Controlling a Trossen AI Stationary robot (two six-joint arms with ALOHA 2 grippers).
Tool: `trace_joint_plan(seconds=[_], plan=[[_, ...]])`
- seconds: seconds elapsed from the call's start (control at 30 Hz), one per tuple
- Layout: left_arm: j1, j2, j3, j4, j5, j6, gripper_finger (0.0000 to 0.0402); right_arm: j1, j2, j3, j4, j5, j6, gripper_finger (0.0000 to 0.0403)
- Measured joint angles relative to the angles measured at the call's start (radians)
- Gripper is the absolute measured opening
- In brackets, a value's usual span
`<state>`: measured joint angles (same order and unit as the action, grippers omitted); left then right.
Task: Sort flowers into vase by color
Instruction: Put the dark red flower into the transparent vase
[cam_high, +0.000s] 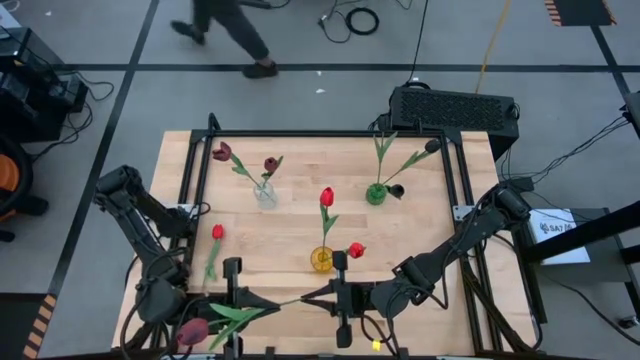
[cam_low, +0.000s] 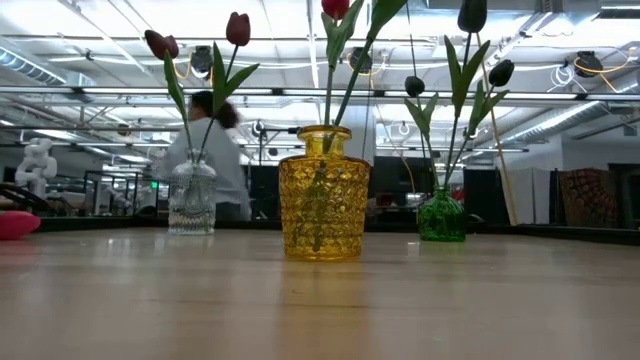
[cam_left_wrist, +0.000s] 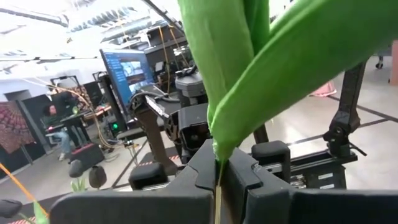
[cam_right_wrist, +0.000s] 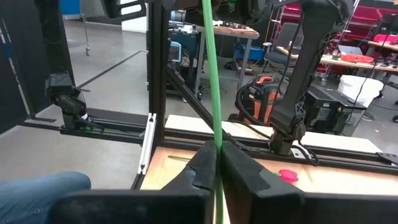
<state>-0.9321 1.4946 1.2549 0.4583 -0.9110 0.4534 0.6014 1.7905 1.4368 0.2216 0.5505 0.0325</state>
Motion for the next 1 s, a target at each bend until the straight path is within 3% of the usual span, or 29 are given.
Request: trace_joint_plan(seconds=[0.2,0.33,0.5,0.73,1.0], plan=[[0.002,-0.052,0.0,-0.096,-0.039,0.0,0.0005,0.002,-0.003,0.0,-0.009,0.012,0.005,0.0075],[0.017,-0.132,0.0,-0.212,-0.065,-0.031,0.0004,0.013,-0.035,0.0,-0.052,0.098,0.012,0.0119],[0.035,-0.266,0.0,-0.449,-0.071,-0.174,0.0004,0.051,-0.079,0.0,-0.11,0.185,0.013,0.0157],[0.116,-0.445,0.0,-0.783,-0.07,-0.377,0.0003,0.082,-0.094,0.0,-0.131,0.191,-0.001,0.0173],[0.332,-0.609,0.0,-1.096,-0.055,-0.607,0.0003,0.08,-0.094,0.0,-0.129,0.191,-0.023,0.0173]])
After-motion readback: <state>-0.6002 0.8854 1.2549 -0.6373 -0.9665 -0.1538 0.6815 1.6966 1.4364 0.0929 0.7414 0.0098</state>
